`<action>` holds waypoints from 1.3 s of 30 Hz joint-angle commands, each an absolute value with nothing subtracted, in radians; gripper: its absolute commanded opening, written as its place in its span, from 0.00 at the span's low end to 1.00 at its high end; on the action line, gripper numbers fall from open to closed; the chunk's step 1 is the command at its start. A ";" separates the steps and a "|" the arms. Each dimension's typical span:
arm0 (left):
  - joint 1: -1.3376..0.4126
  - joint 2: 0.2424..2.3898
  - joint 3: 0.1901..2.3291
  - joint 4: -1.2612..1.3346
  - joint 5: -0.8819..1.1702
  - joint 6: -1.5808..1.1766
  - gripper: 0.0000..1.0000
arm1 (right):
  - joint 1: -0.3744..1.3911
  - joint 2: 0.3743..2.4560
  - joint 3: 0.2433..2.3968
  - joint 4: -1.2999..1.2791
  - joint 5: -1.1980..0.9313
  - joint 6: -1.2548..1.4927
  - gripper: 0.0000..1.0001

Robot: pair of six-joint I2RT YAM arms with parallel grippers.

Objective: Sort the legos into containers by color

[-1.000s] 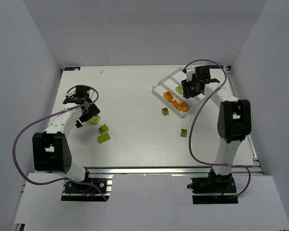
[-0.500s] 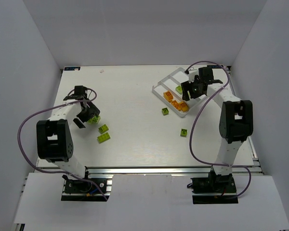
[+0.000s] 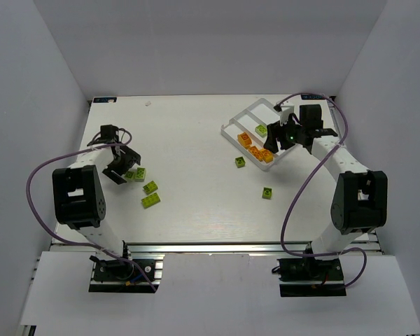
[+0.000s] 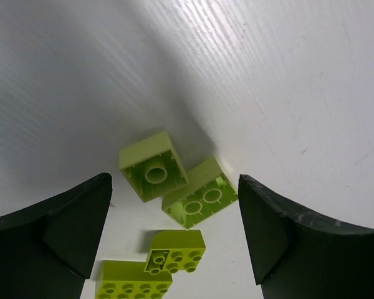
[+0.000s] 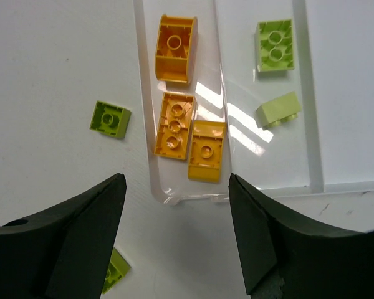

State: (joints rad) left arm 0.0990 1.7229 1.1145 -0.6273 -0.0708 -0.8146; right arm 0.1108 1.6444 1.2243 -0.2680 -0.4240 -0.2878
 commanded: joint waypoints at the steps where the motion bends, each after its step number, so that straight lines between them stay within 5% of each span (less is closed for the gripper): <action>1: 0.114 1.695 1.083 -0.580 -0.023 -0.854 0.92 | 0.103 1.631 1.206 -0.247 -0.463 -0.278 0.72; 7: 0.144 1.703 1.045 -0.528 -0.002 -0.884 0.93 | 0.103 1.637 1.207 -0.255 -0.474 -0.281 0.72; 10: 0.144 1.729 1.052 -0.514 -0.002 -0.897 0.84 | 0.101 1.640 1.204 -0.259 -0.480 -0.279 0.72; 20: 0.144 1.781 1.118 -0.551 0.020 -0.885 0.41 | 0.095 1.625 1.193 -0.264 -0.477 -0.278 0.73; 24: 0.127 1.729 1.143 -0.511 0.066 -0.825 0.13 | 0.095 1.620 1.192 -0.284 -0.512 -0.294 0.72; 28: 0.092 1.684 1.152 -0.317 0.302 -0.759 0.01 | 0.094 1.571 1.141 -0.272 -0.548 -0.311 0.68; 31: 0.028 1.736 1.186 -0.114 0.552 -0.787 0.01 | 0.089 1.516 1.072 -0.180 -0.546 -0.279 0.29; 32: 0.000 1.764 1.202 -0.068 0.605 -0.822 0.01 | 0.089 1.505 1.059 -0.134 -0.537 -0.235 0.00; 39: -0.287 2.134 1.607 0.042 0.721 -0.853 0.01 | 0.083 1.460 1.032 -0.094 -0.468 -0.153 0.00</action>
State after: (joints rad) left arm -0.1837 2.0308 1.4670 -0.0315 0.6071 -0.8406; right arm 0.0910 1.4960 1.0328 -0.1642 -0.4919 -0.2012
